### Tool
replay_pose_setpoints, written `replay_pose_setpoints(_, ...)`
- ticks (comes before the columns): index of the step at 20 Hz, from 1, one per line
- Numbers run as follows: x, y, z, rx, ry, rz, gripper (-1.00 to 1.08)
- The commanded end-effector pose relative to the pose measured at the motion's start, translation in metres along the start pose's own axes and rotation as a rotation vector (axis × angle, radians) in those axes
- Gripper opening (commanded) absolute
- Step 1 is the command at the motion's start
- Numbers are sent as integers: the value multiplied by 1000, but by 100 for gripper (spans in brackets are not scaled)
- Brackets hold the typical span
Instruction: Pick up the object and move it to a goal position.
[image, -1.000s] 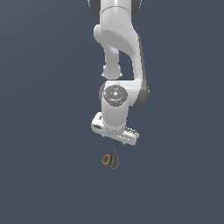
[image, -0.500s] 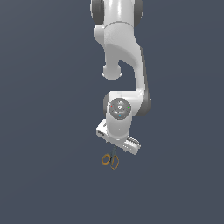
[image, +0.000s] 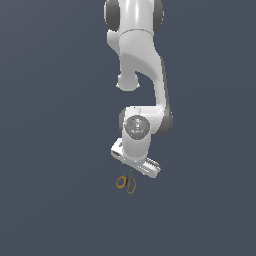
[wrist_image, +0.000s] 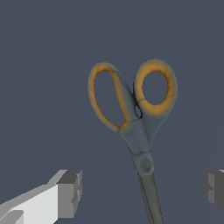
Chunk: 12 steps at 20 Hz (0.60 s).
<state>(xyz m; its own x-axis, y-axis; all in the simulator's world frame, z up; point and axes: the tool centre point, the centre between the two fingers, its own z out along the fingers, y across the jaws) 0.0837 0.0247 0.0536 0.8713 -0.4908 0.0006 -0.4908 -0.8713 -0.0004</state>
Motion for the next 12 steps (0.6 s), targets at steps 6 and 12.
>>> replay_pose_setpoints(6,-1,0,35,0,-1,3,100)
replay_pose_setpoints(12,0,0,46,0,-1,4,100)
